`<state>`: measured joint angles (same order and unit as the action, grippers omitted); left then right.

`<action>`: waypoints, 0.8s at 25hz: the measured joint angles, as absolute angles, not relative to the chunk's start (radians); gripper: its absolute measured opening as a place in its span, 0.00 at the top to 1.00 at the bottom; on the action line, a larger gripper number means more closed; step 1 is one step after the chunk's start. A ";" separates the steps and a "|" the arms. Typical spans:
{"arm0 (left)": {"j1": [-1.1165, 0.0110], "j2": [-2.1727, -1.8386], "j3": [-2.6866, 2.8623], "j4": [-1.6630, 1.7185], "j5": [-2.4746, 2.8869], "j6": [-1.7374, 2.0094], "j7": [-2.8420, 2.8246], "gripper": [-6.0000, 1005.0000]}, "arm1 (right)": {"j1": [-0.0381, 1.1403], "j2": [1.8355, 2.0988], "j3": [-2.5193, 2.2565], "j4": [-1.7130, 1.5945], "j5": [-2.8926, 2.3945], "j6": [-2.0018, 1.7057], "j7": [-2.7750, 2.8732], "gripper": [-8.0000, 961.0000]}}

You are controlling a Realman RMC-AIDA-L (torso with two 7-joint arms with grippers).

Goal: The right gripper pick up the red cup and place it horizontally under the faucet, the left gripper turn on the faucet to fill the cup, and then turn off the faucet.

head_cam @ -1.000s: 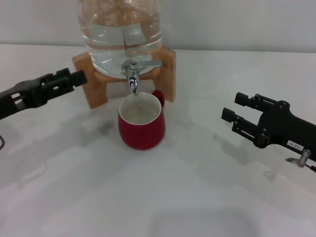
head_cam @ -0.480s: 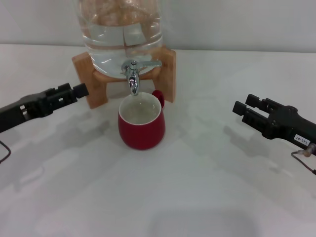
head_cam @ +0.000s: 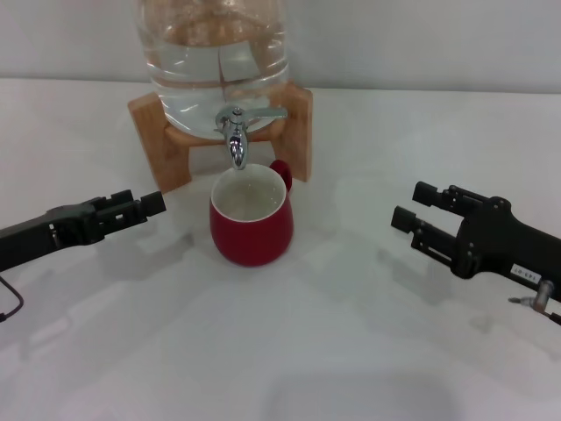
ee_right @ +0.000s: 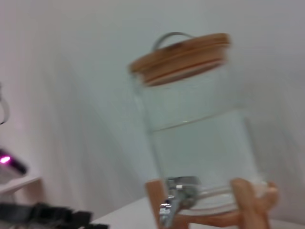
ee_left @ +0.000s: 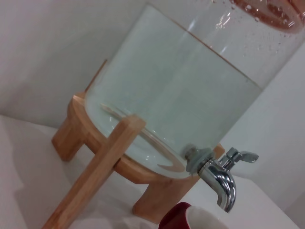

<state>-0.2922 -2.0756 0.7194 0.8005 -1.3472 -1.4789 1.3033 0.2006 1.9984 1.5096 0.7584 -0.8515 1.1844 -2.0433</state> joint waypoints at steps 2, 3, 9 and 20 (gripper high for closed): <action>-0.293 -2.076 0.716 0.801 -1.348 -1.479 1.304 0.12 | 0.200 1.995 1.512 0.756 -0.859 1.222 -2.078 0.45; -0.293 -2.076 0.714 0.801 -1.351 -1.479 1.306 0.12 | 0.200 1.994 1.513 0.753 -0.858 1.240 -2.095 0.45; -0.304 -2.075 0.718 0.800 -1.352 -1.479 1.309 0.12 | 0.200 1.996 1.510 0.751 -0.859 1.248 -2.096 0.44; -0.307 -2.075 0.717 0.798 -1.352 -1.480 1.316 0.12 | 0.205 1.999 1.515 0.749 -0.853 1.265 -2.061 0.09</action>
